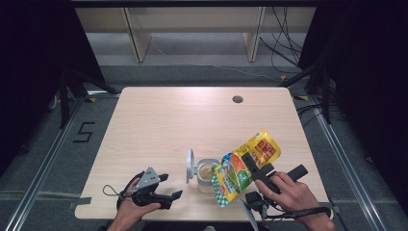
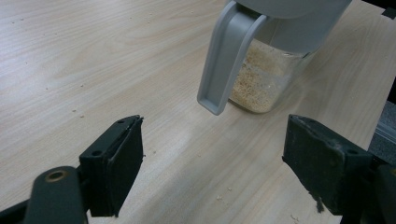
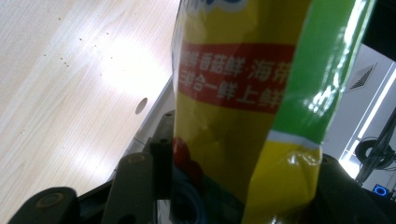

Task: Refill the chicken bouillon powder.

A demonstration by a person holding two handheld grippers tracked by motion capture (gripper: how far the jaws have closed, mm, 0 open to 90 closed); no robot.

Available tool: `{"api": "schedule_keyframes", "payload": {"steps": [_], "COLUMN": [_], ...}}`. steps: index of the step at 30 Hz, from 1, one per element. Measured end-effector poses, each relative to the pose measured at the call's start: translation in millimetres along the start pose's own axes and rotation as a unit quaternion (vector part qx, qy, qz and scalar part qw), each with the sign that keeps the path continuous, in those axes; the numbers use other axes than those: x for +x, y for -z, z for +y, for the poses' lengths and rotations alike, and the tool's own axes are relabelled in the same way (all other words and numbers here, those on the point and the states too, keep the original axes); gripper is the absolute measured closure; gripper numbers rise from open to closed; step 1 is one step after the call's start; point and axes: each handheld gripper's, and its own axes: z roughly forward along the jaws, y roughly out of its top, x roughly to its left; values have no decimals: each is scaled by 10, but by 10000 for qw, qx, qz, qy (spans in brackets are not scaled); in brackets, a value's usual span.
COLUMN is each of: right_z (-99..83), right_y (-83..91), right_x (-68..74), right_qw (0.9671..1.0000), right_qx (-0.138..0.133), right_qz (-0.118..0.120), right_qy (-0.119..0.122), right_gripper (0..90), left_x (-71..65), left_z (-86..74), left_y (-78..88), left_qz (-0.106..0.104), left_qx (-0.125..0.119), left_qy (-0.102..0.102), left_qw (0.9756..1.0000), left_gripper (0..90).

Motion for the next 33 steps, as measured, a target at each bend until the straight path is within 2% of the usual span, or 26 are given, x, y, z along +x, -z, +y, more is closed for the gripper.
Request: {"api": "schedule_keyframes", "payload": {"steps": [23,24,33], "right_z": [-6,-5,-14], "right_y": [0,-3,-2], "right_x": [3,-1,4], "right_qw": [10000,10000,10000], "right_qx": [1,-6,-15], "right_qz": [23,22,-5], "right_qy": [48,40,15], "right_gripper": [585,586,586], "left_x": [3,-8,-11], "left_z": [-2,-4,-6], "left_y": [1,1,-1], "left_qz": [-14,11,7], "left_qx": [-42,-22,-42], "left_qy": [-14,86,121], "left_qw": [10000,10000,9999], "left_gripper": [195,196,195]}}
